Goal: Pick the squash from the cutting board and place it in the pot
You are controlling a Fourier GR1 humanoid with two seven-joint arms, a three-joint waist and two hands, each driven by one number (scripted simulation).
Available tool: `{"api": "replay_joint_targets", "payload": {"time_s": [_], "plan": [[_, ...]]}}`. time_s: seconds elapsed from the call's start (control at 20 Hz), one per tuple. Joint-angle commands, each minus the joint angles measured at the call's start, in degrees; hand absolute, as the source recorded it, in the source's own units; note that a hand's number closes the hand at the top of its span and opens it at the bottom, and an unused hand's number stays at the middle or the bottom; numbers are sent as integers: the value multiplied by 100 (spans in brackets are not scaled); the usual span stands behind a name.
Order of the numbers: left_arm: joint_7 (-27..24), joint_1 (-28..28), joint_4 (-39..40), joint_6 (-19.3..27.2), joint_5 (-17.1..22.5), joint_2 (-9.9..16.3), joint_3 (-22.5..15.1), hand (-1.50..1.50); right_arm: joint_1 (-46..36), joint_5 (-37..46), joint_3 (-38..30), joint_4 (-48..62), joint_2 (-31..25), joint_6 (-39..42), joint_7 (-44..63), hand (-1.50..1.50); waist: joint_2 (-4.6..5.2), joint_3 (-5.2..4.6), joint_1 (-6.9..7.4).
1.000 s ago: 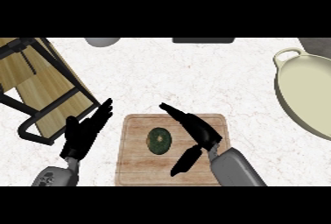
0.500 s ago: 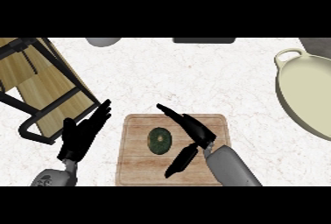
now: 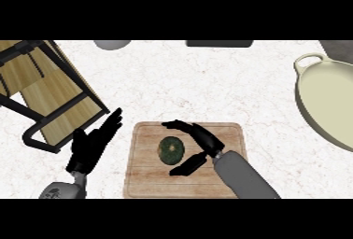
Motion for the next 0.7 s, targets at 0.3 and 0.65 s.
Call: {"api": "replay_joint_targets", "payload": {"time_s": [0.3,0.65], "plan": [[147,-143,85,-63,-40,-80,124,0,6,-556,717,966,47,-43,-1254,150,58,10,41],[259,-193,-35,-29,-44,-71,211,0,730,-1032,499,893,-527,-626,-2376,150,17,11,-114]]}}
